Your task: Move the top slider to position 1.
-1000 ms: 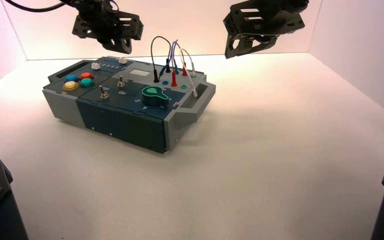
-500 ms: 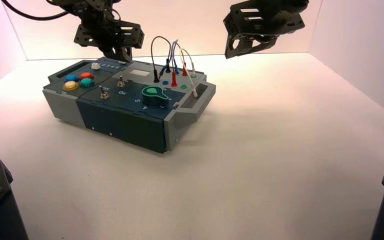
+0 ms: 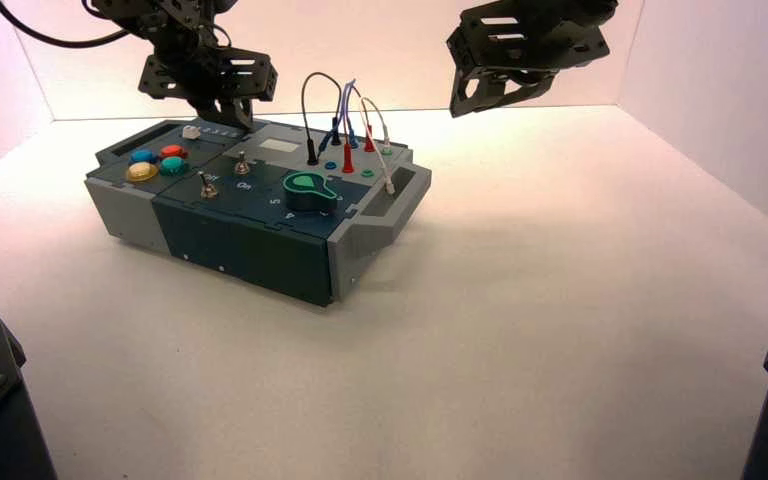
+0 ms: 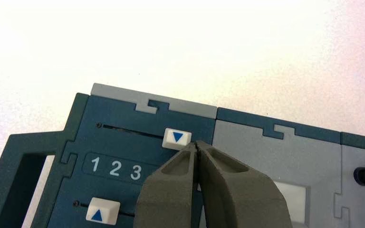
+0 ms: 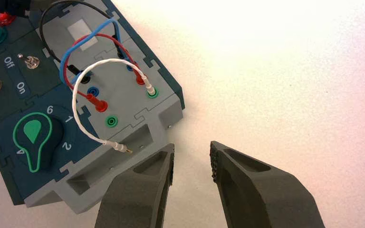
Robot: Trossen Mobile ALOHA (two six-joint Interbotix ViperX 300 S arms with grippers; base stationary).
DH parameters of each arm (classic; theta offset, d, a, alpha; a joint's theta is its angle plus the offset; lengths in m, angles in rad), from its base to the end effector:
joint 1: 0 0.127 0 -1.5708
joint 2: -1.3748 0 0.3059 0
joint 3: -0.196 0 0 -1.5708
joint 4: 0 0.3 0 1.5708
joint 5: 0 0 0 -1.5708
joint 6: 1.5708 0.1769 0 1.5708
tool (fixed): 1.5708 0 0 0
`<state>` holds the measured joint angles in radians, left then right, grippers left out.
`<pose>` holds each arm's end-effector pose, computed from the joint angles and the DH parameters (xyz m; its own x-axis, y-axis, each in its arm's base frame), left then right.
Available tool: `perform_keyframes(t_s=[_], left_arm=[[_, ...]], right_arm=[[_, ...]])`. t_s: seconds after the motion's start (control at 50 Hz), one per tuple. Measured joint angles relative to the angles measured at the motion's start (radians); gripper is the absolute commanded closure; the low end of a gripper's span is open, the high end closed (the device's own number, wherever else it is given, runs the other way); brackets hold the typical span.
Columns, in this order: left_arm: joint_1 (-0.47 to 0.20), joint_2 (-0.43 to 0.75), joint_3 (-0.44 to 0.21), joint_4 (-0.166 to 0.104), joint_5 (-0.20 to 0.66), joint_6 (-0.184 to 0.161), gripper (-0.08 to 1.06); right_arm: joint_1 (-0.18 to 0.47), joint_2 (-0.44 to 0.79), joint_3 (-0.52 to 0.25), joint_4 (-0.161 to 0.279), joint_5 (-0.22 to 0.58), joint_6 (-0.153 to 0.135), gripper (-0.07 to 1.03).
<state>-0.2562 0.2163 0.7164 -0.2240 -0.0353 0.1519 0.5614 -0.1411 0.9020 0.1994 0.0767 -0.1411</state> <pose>0.3984 -0.1029 0.0279 0.6046 -0.1503 -0.7822 0.1936 0.9803 -0.0387 0.2971 0.1900 0.0943 0.5593 0.3697 -0.7419 -0.5038 0.8624 0.0499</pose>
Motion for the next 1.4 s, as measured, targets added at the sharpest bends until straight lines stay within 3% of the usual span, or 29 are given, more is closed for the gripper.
perform_keyframes(t_s=[0.32, 1.1, 1.4], left_arm=[[0.005, 0.0, -0.009, 0.0, -0.005, 0.003, 1.0], [0.129, 0.0, 0.011, 0.0, -0.029, 0.003, 1.0], [0.14, -0.002, 0.017, 0.0, -0.04, 0.003, 1.0]], right_arm=[[0.0, 0.0, 0.0, 0.0, 0.0, 0.0, 0.54], [0.0, 0.0, 0.0, 0.002, 0.002, 0.0, 0.54], [0.0, 0.0, 0.0, 0.0, 0.002, 0.0, 0.54]])
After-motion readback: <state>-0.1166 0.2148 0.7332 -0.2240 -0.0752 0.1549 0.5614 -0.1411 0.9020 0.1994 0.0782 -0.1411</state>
